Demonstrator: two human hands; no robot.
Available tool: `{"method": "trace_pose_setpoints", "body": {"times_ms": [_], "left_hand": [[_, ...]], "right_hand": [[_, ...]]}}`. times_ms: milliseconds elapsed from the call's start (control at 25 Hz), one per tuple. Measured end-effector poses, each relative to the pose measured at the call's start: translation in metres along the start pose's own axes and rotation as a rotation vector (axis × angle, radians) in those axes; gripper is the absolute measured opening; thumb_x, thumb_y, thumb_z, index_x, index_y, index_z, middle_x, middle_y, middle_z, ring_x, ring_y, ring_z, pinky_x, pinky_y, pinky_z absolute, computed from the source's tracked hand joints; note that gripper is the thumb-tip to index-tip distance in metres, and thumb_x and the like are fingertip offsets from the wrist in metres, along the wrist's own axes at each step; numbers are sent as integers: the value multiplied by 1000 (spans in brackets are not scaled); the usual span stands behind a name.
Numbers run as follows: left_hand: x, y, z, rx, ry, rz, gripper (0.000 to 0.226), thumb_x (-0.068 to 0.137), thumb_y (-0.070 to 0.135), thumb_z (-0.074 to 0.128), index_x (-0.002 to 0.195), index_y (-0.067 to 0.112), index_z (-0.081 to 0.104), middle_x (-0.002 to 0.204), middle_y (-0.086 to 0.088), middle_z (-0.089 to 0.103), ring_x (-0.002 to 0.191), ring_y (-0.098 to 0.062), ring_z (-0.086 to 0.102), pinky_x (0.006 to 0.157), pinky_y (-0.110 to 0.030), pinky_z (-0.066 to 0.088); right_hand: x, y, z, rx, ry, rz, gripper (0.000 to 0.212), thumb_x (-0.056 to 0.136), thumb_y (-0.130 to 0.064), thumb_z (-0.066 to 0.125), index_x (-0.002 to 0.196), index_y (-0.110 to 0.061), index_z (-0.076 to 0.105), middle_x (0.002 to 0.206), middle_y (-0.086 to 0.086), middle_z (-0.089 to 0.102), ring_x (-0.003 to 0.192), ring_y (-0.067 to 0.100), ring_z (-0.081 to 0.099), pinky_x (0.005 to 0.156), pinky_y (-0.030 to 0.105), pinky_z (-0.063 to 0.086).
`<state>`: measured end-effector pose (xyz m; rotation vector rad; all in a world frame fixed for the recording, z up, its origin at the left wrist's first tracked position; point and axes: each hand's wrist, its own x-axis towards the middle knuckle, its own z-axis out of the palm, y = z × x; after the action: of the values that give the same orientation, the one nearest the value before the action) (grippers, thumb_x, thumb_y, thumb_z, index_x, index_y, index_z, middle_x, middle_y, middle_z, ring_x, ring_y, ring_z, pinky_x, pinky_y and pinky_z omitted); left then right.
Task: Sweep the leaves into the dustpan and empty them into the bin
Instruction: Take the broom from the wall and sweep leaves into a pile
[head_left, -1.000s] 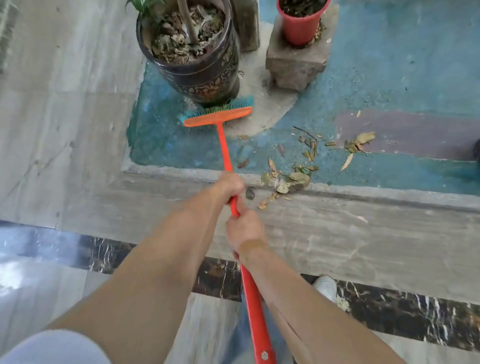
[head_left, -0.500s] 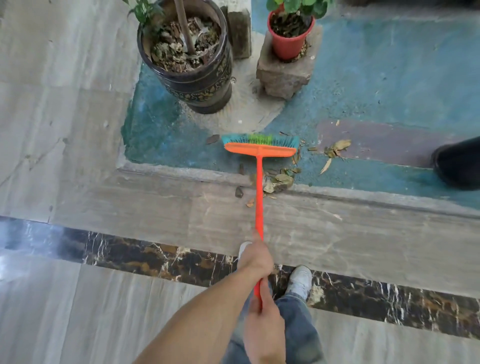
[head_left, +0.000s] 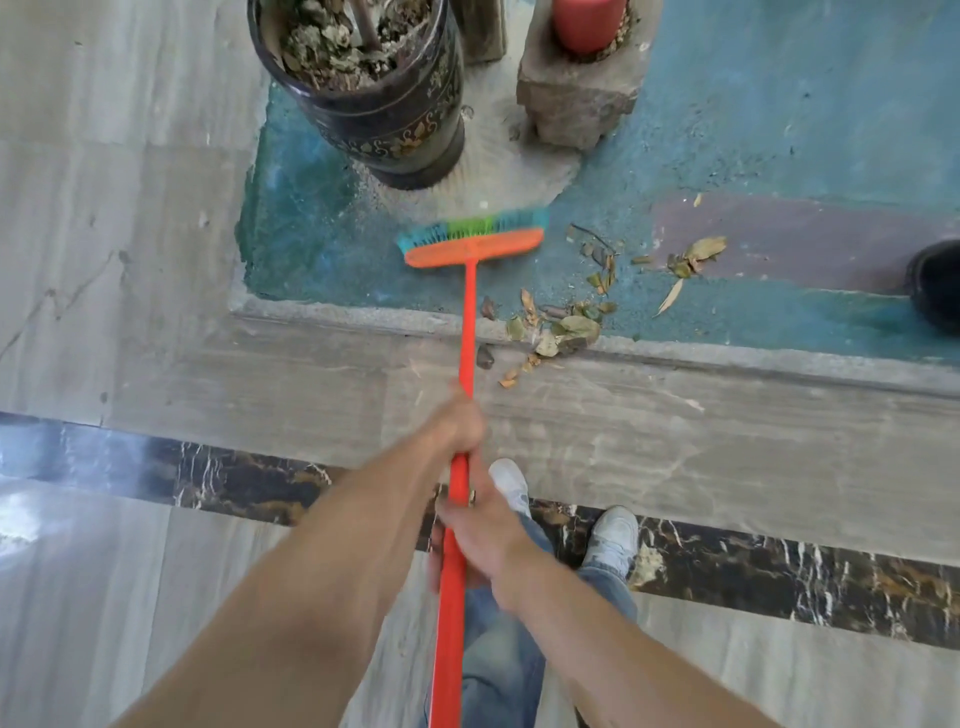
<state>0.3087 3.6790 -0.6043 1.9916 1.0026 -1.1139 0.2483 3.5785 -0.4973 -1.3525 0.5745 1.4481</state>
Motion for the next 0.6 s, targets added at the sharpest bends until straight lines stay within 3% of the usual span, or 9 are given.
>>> {"method": "trace_pose_setpoints", "body": {"times_ms": [80, 120, 160, 200, 240, 360, 440, 520, 600], "left_hand": [[-40, -24, 34, 24, -90, -11, 60, 94, 11, 37, 148, 10, 10, 124, -25, 56, 108, -37, 58, 85, -38, 48], [-59, -37, 47, 45, -117, -16, 59, 94, 13, 35, 147, 11, 10, 121, -23, 58, 105, -36, 60, 80, -36, 47], [-79, -45, 56, 81, -135, -2, 56, 95, 15, 34, 146, 12, 12, 117, -22, 61, 102, -35, 62, 78, -35, 48], [-95, -54, 61, 122, -124, 19, 52, 95, 17, 33, 144, 14, 16, 113, -21, 63, 99, -35, 63, 78, -36, 50], [-109, -62, 61, 128, -85, 31, 48, 95, 19, 33, 142, 16, 21, 109, -19, 65, 97, -34, 64, 79, -38, 51], [-139, -71, 45, 89, 65, 114, 46, 98, 24, 34, 143, 24, 29, 102, -13, 68, 92, -33, 64, 81, -41, 51], [-142, -69, 24, 96, 135, 137, 51, 99, 30, 33, 148, 28, 21, 103, -14, 68, 88, -34, 65, 79, -42, 52], [-112, -51, -9, 57, 213, 116, 48, 99, 29, 34, 146, 28, 24, 97, -17, 68, 71, -34, 66, 63, -40, 55], [-64, -20, -45, -26, 261, 63, 36, 98, 24, 37, 133, 18, 41, 86, -18, 66, 52, -29, 59, 47, -35, 51]], "right_hand": [[-31, 27, 1, -87, -71, 76, 65, 95, -5, 45, 136, -49, 22, 72, 8, 51, 45, 20, 56, 48, 34, 54], [-36, 44, 2, -158, -75, 93, 61, 96, -1, 44, 138, -40, 21, 79, 9, 51, 54, 23, 60, 50, 25, 53], [-42, 61, 1, -234, -115, 35, 48, 98, 1, 42, 136, -25, 27, 86, 9, 49, 70, 27, 63, 51, 12, 47], [-50, 67, -2, -261, -159, 54, 28, 100, 1, 42, 125, -11, 40, 87, 8, 47, 85, 26, 62, 50, 8, 43], [-52, 65, -4, -273, -164, 108, 11, 100, -1, 45, 109, -8, 46, 83, 5, 50, 86, 19, 61, 46, 7, 41], [-69, 39, -38, -127, -155, 159, 19, 92, -9, 59, 104, -18, 47, 63, -1, 62, 52, 14, 62, 43, 21, 49], [-61, 22, -73, -117, -4, 80, 18, 90, -12, 59, 105, -18, 50, 66, 2, 59, 48, 17, 56, 45, 23, 47], [-35, 3, -97, -172, 119, 52, 14, 91, -12, 56, 103, -19, 52, 68, 4, 57, 49, 18, 52, 46, 23, 44], [-12, -11, -106, -207, 187, 30, 12, 92, -11, 53, 100, -20, 53, 67, 5, 57, 47, 18, 52, 47, 25, 44]]}}
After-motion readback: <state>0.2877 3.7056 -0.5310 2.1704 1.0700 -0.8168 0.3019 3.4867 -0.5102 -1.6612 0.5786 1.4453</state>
